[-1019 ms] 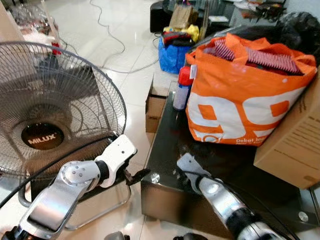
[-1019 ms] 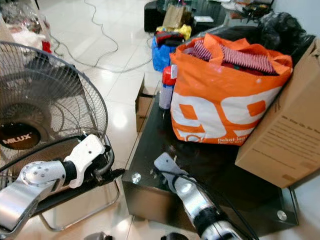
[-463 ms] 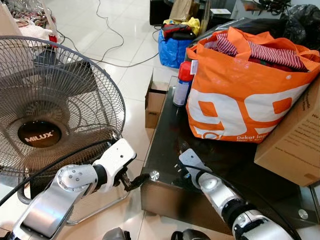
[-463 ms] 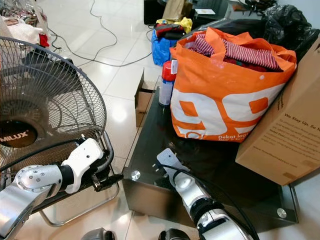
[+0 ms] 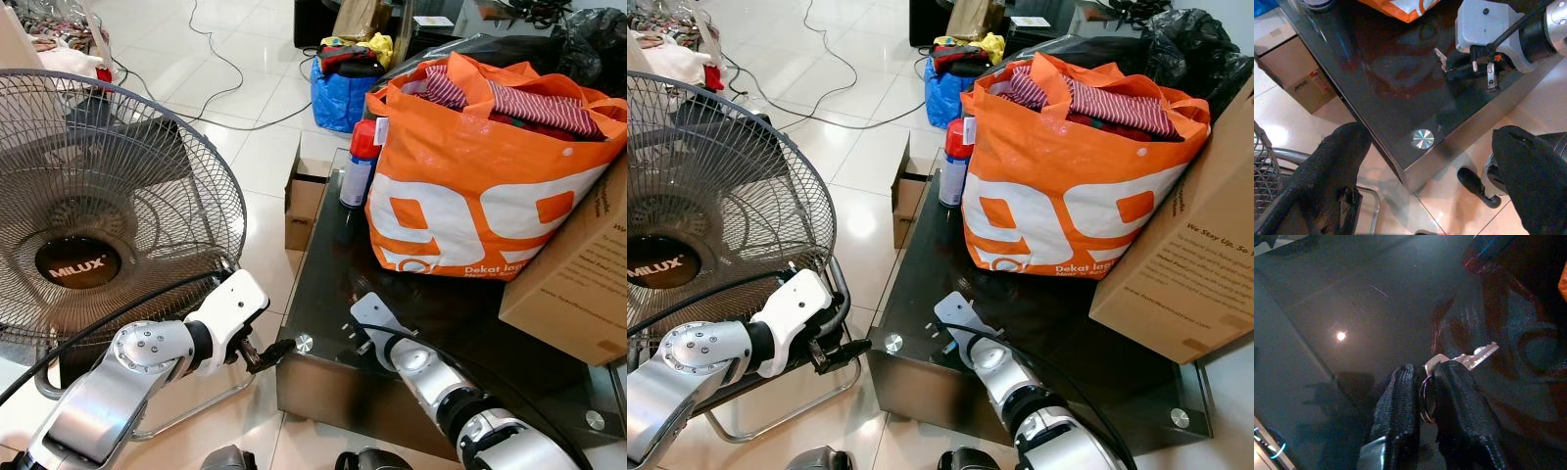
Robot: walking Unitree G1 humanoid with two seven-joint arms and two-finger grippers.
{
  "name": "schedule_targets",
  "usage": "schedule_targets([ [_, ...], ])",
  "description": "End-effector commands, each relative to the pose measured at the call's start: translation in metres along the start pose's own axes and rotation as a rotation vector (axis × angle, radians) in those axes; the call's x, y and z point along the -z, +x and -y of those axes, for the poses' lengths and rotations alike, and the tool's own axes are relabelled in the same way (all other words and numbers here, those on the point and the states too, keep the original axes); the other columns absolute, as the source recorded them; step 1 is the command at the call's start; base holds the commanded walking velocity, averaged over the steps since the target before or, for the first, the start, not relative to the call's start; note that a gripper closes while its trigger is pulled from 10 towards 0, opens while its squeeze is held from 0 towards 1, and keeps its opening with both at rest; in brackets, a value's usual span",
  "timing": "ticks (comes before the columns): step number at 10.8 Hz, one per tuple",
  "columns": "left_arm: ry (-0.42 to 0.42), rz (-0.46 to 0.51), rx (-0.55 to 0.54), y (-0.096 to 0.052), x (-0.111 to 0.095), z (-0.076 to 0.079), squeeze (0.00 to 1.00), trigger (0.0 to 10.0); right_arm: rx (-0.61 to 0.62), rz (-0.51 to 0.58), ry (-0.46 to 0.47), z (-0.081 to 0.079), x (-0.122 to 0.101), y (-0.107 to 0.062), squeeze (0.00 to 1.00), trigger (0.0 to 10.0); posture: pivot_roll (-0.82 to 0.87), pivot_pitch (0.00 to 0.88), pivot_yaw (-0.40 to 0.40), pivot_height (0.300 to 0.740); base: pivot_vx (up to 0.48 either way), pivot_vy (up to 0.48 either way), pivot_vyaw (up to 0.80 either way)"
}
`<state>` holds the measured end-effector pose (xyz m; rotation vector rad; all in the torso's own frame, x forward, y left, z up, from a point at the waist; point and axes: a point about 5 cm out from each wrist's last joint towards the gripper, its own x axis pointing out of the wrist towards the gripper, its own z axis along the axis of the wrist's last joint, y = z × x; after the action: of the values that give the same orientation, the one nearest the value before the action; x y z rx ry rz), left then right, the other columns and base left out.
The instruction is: Hang keys on a hook
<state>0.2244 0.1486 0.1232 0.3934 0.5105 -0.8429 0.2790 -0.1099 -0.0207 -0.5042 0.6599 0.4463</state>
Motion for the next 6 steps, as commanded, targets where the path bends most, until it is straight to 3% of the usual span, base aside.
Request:
schedule_targets([
  [1, 0.012, 0.008, 0.005, 0.002, -0.003, 0.001, 0.62, 10.0, 0.015, -0.070, 0.020, 0.007, 0.016, -0.003, 0.00, 0.0, -0.03, 0.098, -0.059, 0.740, 0.000, 0.000, 0.00],
  [4, 0.016, 0.016, 0.004, 0.005, -0.005, -0.001, 0.62, 10.0, 0.022, -0.067, 0.048, 0.011, 0.017, -0.003, 0.00, 0.0, -0.04, 0.084, -0.056, 0.740, 0.000, 0.000, 0.00],
  [6, 0.015, 0.033, -0.021, 0.008, -0.007, -0.004, 0.62, 10.0, 0.001, 0.029, 0.108, 0.023, -0.002, -0.004, 0.00, 0.0, -0.04, 0.019, -0.058, 0.740, 0.000, 0.000, 0.00],
])
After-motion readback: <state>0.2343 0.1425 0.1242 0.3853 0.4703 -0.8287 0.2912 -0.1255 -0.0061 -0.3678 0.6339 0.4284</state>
